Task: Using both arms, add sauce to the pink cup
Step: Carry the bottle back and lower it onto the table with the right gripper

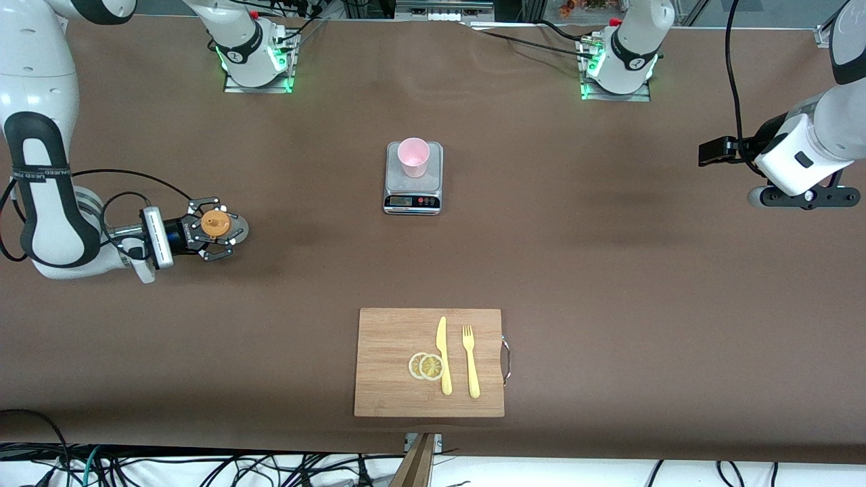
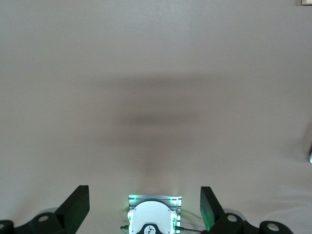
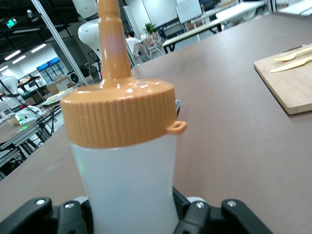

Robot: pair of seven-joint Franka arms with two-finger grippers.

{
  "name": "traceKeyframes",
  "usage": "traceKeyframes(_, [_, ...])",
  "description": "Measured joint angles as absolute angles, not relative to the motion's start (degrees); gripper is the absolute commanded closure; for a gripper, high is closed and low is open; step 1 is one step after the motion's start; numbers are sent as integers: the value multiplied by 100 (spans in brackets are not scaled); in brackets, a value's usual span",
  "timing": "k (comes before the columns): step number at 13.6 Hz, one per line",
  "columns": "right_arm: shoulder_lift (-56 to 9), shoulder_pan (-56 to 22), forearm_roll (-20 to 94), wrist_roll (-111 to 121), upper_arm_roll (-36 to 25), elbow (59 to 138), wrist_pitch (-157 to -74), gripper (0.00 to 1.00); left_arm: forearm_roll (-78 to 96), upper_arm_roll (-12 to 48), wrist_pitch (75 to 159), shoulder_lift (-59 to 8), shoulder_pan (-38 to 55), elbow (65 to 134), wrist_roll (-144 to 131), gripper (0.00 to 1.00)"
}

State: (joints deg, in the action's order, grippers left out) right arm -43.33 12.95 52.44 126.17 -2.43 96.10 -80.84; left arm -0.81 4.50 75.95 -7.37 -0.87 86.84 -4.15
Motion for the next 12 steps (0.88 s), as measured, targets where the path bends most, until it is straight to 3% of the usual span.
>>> traceKeyframes(6, [-4879,1390,5274,13937,-355,9764,-8017,98,-81,451,7595,-740,-87,8685,-415,0])
traceKeyframes(7, [-4910,1403,5299,14010,-355,9771,-7954,14,-81,451,7595,-740,-87,8685,-415,0])
traceKeyframes(8, [-4914,1408,5303,14022,-355,9774,-7947,0,-81,451,7595,-740,-87,8685,-415,0])
traceKeyframes(12, [-4900,1409,5251,14024,-389,9758,-7934,0,-81,452,7595,-740,-87,8685,-415,0])
